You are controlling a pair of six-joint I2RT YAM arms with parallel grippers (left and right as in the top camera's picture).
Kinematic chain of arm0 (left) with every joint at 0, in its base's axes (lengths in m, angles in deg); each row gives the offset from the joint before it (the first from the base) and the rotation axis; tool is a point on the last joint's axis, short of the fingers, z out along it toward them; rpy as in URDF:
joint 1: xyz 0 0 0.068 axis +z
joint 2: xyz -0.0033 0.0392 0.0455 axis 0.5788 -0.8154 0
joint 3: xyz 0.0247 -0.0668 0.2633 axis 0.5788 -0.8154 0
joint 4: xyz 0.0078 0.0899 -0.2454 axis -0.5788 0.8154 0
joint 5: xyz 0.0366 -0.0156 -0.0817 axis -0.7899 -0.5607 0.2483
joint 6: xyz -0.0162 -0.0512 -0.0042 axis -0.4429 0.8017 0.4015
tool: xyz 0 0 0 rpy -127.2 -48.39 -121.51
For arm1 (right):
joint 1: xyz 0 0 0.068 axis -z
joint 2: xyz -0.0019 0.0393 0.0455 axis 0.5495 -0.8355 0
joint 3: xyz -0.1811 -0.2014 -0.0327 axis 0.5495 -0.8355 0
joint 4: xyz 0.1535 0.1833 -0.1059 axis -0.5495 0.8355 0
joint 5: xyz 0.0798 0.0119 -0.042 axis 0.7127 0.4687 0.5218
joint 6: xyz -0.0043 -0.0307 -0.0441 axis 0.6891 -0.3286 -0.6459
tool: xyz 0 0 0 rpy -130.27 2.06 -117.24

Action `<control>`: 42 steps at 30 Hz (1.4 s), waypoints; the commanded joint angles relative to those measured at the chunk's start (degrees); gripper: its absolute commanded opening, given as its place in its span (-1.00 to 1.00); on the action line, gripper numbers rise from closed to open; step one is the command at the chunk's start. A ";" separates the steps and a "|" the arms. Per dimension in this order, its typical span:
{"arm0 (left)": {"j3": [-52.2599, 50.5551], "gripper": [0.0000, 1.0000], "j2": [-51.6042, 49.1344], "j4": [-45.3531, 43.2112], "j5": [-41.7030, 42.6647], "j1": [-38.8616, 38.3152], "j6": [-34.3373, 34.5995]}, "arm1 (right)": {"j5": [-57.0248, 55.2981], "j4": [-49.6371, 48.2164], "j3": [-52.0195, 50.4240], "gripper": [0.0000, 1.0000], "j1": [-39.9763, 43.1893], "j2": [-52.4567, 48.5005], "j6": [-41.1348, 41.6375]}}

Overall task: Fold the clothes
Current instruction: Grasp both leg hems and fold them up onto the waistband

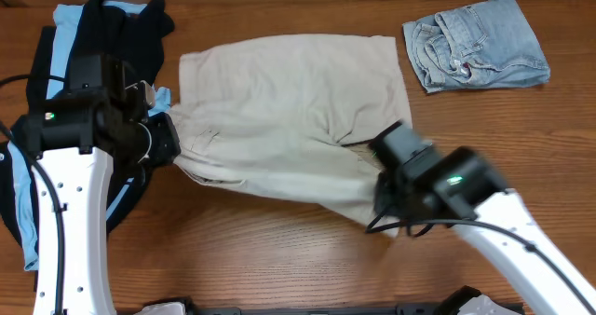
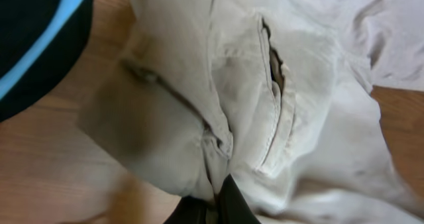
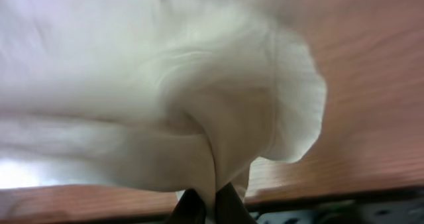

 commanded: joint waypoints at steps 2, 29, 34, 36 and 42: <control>5.75 -0.91 0.52 6.69 -3.30 0.42 -2.43 | -7.89 5.62 12.90 -0.92 7.63 1.64 -9.16; -19.85 -0.92 2.21 -21.14 -18.40 0.42 7.72 | -6.97 -42.82 15.32 -0.92 17.88 -23.71 -30.18; -20.13 -0.91 -0.83 -33.48 -21.09 0.42 7.67 | -5.97 -51.34 15.32 -0.92 19.69 -27.96 -30.18; -20.13 -0.92 -1.97 -37.79 -21.05 0.39 7.56 | -5.97 -53.31 15.32 -0.92 20.22 -29.18 -30.18; -20.13 -0.92 -7.08 -49.37 -21.11 0.35 5.07 | -5.97 -57.68 15.32 -0.92 21.49 -33.48 -30.10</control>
